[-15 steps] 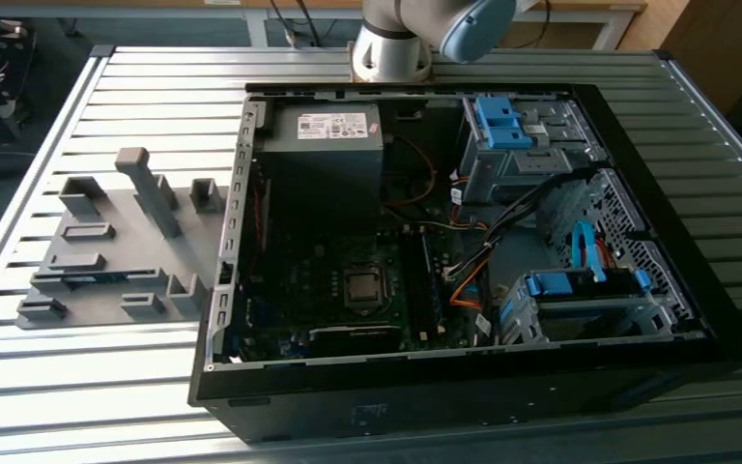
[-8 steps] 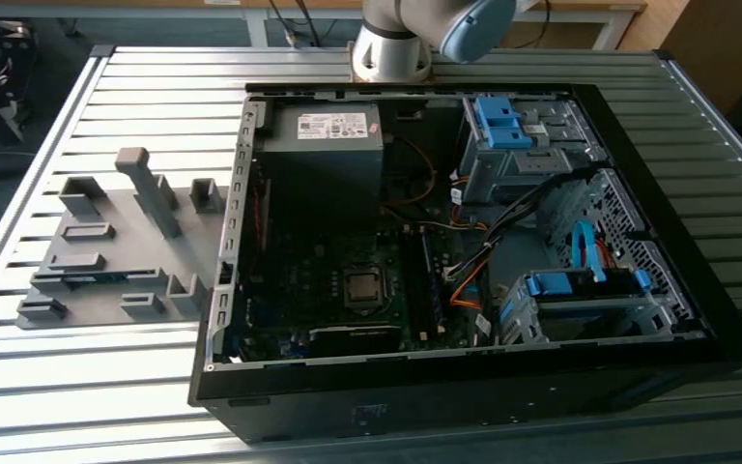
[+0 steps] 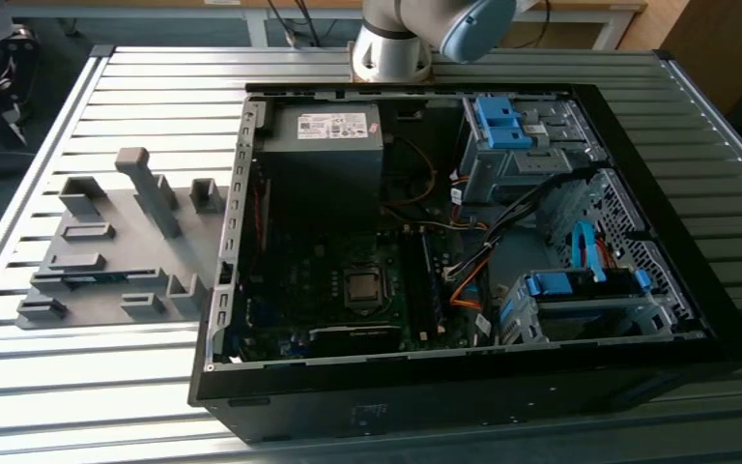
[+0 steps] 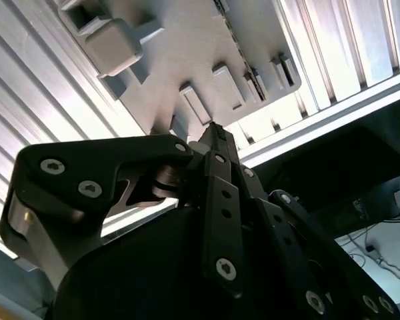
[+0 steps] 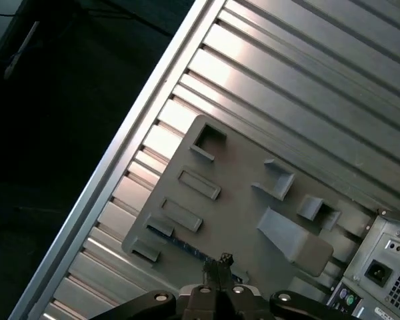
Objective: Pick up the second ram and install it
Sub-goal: 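Pick up the second ram and move it above second insertion slot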
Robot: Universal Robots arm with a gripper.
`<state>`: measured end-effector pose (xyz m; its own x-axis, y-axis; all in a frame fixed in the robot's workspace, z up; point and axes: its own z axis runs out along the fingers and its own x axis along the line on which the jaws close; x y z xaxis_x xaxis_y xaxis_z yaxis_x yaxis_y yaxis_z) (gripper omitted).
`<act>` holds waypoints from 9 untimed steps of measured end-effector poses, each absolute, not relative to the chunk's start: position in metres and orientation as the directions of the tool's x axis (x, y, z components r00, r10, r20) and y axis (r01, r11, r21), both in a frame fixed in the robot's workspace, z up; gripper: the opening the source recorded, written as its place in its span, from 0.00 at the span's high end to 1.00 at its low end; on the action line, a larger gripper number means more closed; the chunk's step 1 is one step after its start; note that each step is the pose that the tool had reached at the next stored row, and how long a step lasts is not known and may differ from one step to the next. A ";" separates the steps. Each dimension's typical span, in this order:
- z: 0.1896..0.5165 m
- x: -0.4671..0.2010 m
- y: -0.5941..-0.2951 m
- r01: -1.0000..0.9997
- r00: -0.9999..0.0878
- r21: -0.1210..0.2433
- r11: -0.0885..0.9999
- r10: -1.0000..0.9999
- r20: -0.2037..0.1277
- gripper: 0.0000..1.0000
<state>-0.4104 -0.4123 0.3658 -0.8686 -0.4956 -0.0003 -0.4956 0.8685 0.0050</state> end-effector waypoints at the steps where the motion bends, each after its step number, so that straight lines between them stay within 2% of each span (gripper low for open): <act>1: 0.365 -0.410 -0.412 -0.506 -0.863 0.005 0.863 -0.506 0.000 0.89; 9: 0.358 -0.411 -0.412 -0.583 -0.813 0.005 0.813 -0.583 -0.001 0.89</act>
<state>-0.4106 -0.4124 0.3584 -0.8127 -0.5826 -0.0007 -0.5826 0.8127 0.0054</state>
